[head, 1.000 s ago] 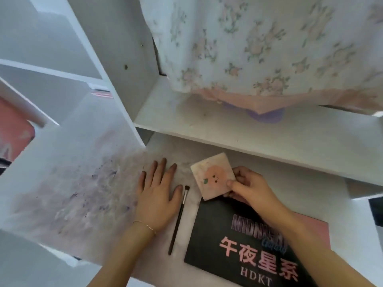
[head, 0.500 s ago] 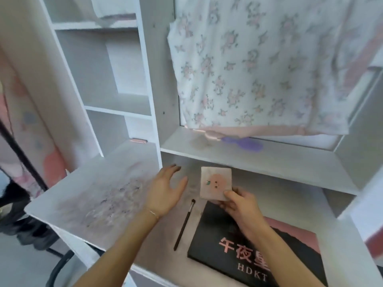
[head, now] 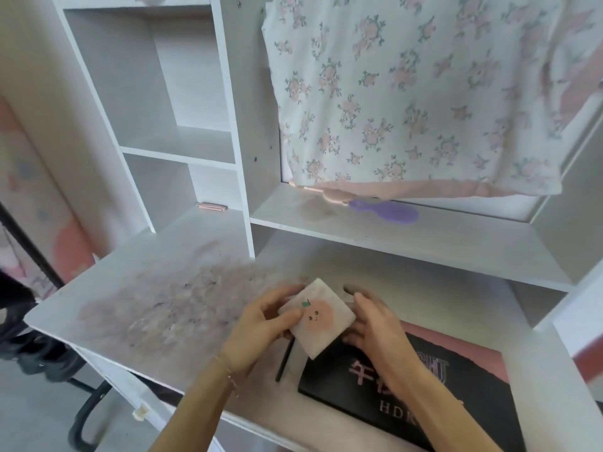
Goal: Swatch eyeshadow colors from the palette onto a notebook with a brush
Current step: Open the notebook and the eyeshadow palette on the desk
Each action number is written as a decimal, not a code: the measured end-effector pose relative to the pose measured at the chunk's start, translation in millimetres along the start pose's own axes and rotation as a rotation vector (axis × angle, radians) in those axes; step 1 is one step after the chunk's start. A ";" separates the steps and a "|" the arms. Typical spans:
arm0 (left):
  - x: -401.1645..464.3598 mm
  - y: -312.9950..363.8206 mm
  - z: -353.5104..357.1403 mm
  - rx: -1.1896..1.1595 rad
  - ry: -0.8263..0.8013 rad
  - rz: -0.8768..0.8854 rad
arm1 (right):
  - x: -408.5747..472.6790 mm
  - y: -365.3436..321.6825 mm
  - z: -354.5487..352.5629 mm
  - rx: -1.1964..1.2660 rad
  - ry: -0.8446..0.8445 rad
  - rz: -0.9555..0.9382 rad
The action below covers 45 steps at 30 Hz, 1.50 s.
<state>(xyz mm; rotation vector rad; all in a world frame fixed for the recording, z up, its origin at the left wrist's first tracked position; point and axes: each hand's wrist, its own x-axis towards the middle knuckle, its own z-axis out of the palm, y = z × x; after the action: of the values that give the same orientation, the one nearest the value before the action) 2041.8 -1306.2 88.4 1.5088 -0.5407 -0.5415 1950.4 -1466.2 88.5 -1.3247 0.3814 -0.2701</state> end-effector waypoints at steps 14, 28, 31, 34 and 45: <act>8.0 -15.9 -17.5 -0.347 0.008 -0.238 | 15.1 7.8 8.9 -0.056 -0.205 0.066; 2.8 -19.9 -15.8 -0.377 0.107 -0.155 | 18.2 9.8 18.0 -0.058 -0.008 0.082; 1.5 -21.9 -14.7 -0.309 0.175 -0.146 | 19.0 11.4 18.9 -0.089 0.003 0.075; 5.2 -18.5 -19.8 -0.166 0.284 -0.161 | 18.6 11.2 18.5 -0.190 -0.001 0.018; 34.2 -31.1 -68.3 0.642 0.563 0.009 | 2.8 21.4 -8.8 -0.844 0.031 -0.332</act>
<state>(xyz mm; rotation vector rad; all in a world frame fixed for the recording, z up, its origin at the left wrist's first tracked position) 2111.7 -1275.2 57.7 2.1601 -0.2800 0.1021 1948.7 -1470.3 65.6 -2.2236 0.3067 -0.4310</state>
